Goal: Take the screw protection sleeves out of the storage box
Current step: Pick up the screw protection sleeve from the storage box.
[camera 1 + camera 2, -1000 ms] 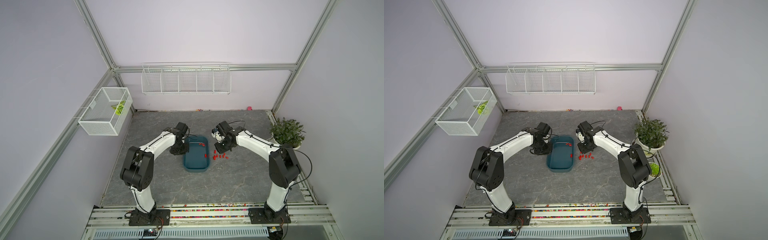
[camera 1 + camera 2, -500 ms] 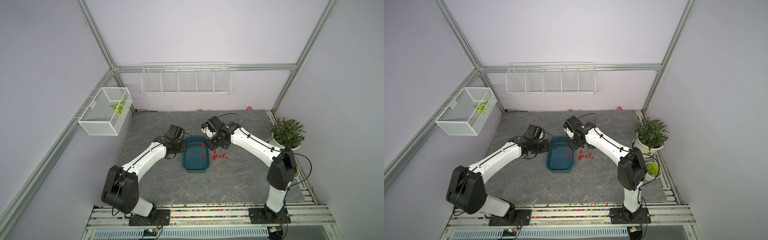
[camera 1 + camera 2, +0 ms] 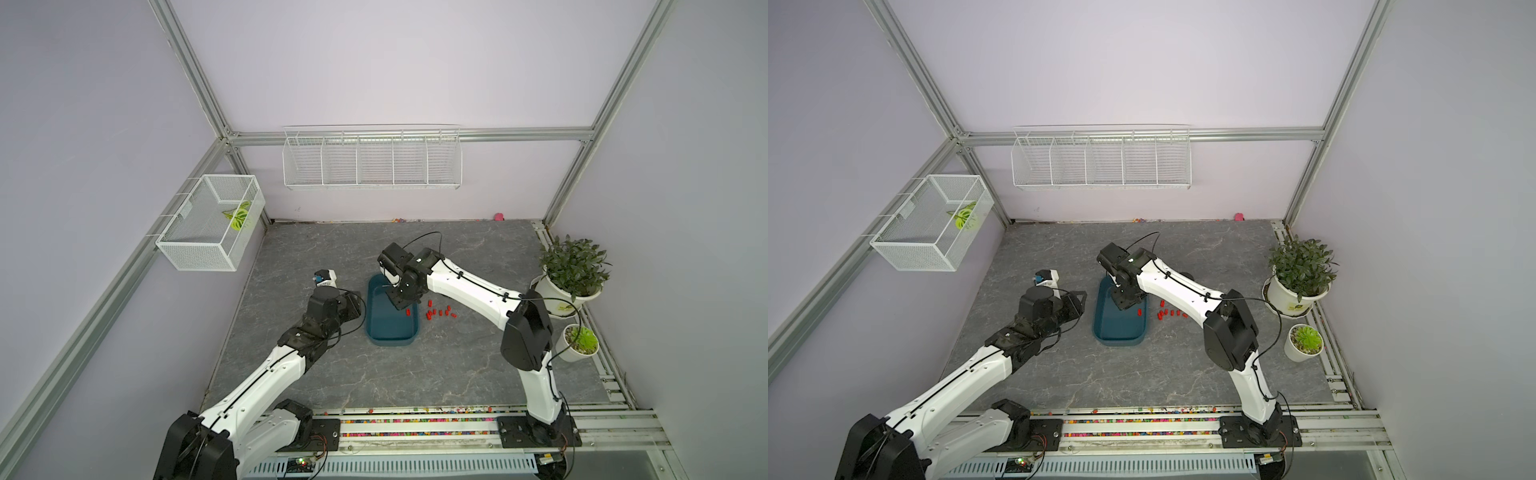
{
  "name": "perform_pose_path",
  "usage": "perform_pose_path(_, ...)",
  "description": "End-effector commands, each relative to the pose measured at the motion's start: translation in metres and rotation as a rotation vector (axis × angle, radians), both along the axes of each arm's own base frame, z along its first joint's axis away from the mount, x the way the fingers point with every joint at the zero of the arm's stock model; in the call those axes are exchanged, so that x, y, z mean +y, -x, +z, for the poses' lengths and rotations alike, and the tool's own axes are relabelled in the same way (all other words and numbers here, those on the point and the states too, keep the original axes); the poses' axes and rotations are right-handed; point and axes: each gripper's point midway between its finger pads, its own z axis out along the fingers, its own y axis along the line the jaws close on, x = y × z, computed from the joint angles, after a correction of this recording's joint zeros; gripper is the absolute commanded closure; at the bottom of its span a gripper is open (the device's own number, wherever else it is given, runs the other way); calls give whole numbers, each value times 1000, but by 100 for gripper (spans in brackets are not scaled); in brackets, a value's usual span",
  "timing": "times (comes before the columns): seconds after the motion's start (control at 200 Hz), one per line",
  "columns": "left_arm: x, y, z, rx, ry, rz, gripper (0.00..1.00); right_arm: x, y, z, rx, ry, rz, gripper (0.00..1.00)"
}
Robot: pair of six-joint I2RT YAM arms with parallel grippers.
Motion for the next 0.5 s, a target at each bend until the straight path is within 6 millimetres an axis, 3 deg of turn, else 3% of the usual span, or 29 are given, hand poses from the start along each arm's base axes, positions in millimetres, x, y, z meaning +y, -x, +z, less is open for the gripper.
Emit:
perform_pose_path(0.0, 5, -9, 9, -46, 44, 37, 58, 0, -1, 1, 2, 20, -60, 68)
perform_pose_path(0.495, 11, -10, 2, -25, 70, 58, 59, 3, 3, -10, 4, 75, -95, 69)
